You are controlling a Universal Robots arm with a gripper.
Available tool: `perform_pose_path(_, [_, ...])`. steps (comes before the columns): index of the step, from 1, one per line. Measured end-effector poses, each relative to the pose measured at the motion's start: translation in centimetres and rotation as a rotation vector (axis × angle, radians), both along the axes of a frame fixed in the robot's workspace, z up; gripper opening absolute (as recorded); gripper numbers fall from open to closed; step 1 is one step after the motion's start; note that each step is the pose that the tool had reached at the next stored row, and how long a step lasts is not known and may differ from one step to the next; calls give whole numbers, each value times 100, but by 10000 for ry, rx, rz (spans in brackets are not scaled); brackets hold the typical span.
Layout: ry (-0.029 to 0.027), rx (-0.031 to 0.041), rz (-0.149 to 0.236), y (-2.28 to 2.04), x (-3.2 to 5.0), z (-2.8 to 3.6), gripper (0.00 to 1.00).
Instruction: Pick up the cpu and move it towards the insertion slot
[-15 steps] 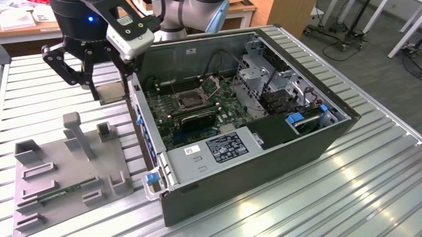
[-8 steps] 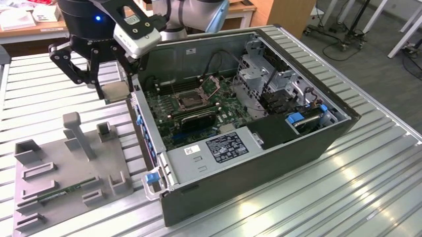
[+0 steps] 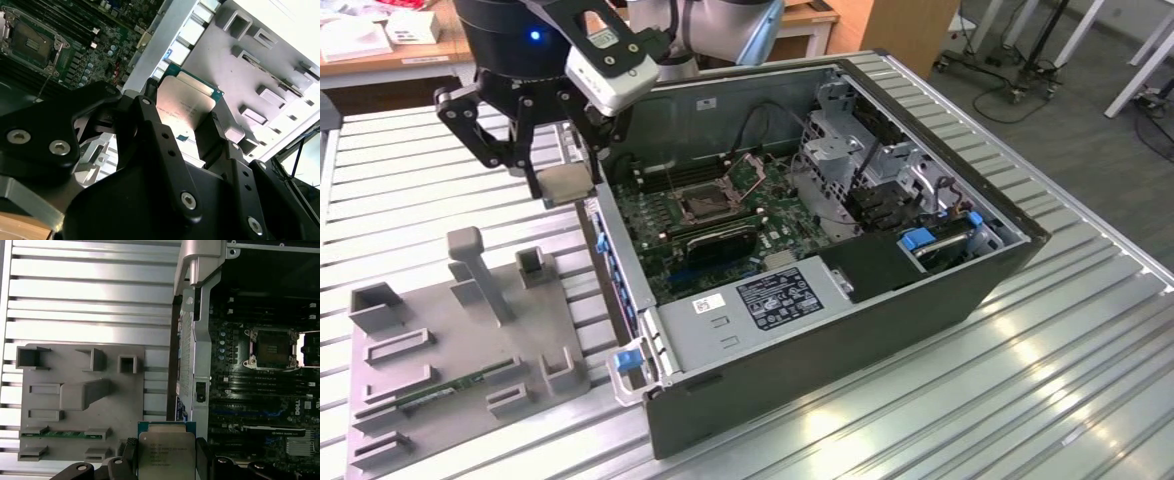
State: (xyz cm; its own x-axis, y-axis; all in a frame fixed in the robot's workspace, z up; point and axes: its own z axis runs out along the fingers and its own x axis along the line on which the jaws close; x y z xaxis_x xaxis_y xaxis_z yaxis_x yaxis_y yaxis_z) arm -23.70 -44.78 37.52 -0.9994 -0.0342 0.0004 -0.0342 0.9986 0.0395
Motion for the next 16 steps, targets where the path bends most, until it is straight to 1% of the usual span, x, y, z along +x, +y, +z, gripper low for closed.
perform_pose_path(16, [0,0,1,0,181,0,55])
